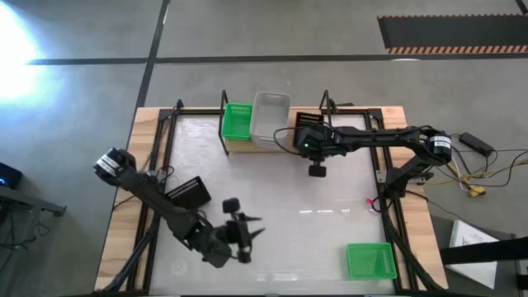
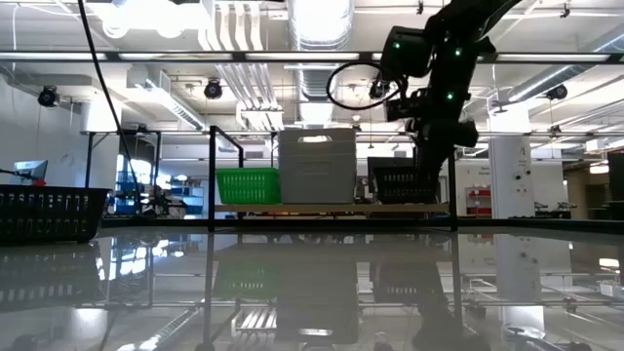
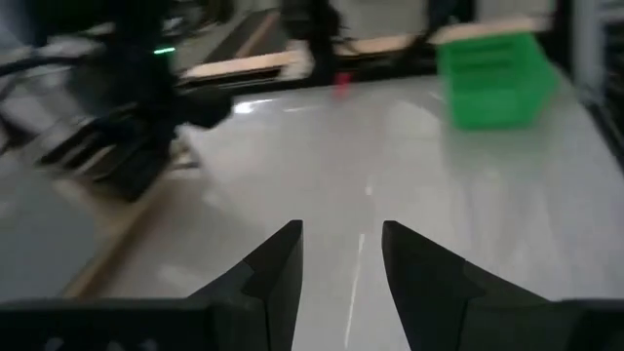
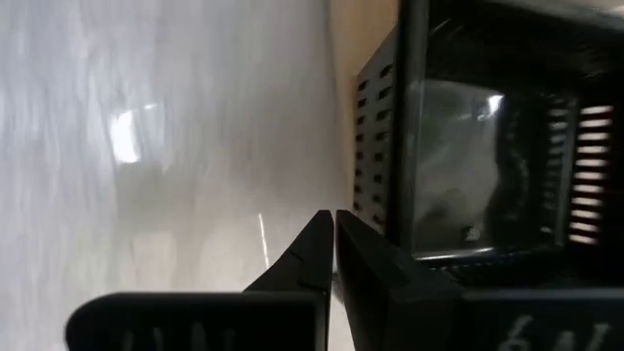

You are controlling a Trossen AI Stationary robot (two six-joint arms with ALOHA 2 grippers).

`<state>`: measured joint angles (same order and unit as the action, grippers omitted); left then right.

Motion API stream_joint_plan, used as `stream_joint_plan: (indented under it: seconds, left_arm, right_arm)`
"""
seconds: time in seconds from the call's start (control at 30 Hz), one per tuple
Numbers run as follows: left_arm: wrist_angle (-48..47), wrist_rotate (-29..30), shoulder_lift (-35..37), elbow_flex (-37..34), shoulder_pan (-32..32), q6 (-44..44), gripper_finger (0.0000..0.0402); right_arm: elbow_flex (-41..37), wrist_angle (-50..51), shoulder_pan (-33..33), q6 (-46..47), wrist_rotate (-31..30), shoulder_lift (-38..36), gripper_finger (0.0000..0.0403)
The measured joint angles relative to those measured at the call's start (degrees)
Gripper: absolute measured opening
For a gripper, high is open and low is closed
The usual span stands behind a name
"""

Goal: Stack baskets on shelf by color
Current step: Adjust the stacked bins on the shelf

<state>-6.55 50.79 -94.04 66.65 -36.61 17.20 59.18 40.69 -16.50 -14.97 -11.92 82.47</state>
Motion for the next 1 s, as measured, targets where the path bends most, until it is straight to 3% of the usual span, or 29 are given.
stream_joint_plan:
  seconds: [0.23,0.4,0.67,0.83,1.0]
  left_arm:
    - [-18.21,2.42,8.85,-0.28,5.02,14.10,0.0127]
    - [-22.56,0.49,10.79,-0.32,11.94,14.91,0.0127]
    - [-22.85,-7.09,10.50,1.58,27.47,6.28,0.0127]
    - [-24.23,-8.93,10.49,3.67,36.97,3.20,0.0120]
    - [-26.06,-10.17,9.84,5.75,46.32,-0.12,0.0088]
  right_arm:
    - [0.81,-0.87,0.21,3.39,-2.70,-0.54,0.0009]
    - [-0.57,-2.36,3.81,7.94,-3.44,-2.50,0.0009]
    - [-8.52,-14.23,18.02,16.58,-4.28,-10.08,0.0009]
    - [-14.43,-19.49,29.63,23.73,-13.25,-13.94,0.0009]
    - [-18.35,-22.13,39.67,32.38,-22.13,-14.37,0.0009]
